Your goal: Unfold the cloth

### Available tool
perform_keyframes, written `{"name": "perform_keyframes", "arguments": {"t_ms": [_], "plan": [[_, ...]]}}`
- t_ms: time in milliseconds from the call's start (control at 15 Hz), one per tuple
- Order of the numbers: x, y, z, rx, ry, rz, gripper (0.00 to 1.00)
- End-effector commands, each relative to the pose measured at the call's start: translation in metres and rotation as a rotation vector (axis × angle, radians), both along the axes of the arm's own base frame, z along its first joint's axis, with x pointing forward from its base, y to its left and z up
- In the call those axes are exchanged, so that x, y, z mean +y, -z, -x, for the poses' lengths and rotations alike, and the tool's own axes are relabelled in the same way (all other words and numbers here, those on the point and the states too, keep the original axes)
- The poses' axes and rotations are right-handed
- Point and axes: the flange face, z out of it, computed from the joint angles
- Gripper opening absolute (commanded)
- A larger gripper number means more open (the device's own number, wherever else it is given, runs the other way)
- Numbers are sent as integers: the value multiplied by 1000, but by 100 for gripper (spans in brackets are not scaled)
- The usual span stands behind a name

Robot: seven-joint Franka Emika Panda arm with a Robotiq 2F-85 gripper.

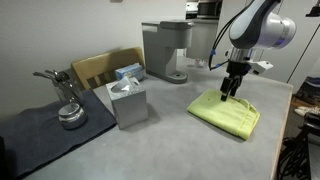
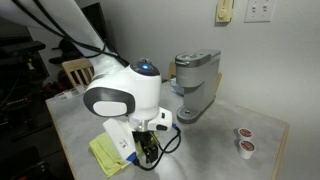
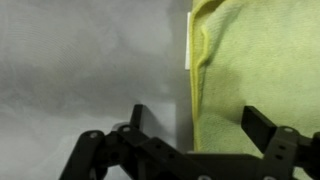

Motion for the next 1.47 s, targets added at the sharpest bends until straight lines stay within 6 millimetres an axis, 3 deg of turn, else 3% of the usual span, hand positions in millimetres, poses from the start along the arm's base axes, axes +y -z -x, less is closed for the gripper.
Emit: {"name": "perform_keyframes", "arguments": {"t_ms": [0,933,1333,1400], "plan": [[-3,2,-2,6,-3,-11,100],[0,-11,0,-15,-9,5,100],[0,-7,-1,-8,-11,-1,100],[0,-7,-1,-8,-12,-1,95]]}}
